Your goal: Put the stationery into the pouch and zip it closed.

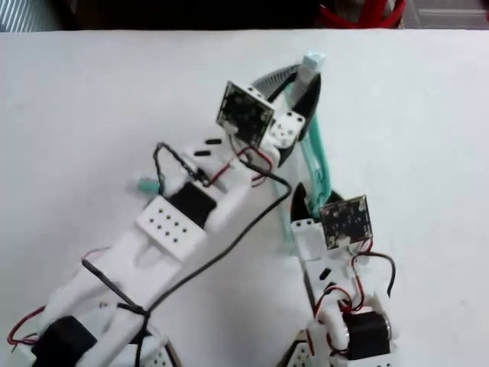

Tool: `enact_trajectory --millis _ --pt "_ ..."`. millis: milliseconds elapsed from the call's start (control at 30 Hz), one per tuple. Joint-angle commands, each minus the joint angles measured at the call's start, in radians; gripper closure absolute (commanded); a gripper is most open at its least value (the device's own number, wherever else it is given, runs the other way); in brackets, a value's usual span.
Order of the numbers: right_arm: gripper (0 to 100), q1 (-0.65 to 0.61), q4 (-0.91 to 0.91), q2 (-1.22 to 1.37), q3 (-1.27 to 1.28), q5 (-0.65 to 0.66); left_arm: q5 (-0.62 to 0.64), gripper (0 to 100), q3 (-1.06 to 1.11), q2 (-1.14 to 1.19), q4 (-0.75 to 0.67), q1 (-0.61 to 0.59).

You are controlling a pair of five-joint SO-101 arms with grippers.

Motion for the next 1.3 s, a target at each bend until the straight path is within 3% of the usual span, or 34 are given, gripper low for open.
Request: enact_trajectory --millis 0,200,533,667,967,1267 --pt "98.0 -0.004 0.001 0.004 0.023 0.014 0.002 97 -0.071 0.018 -0.029 -0.004" --pt "98.0 0.001 0.001 0.004 0.023 0.014 0.002 97 -0.086 0.088 -0.098 -0.005" --pt "97.8 0.002 0.001 0.004 0.023 0.014 0.002 97 -0.017 0.044 -0.054 -0.067" --pt "97.7 -0.004 0.001 0.004 0.023 0.014 0.008 88 0.048 -0.019 -0.046 -0.061" --pt "97.7 0.001 0.001 0.004 0.023 0.014 0.110 86 -0.008 -0.165 0.227 -0.031" --pt "97.7 0.002 0.001 0.004 0.023 0.014 0.123 83 -0.009 -0.165 0.229 -0.051"
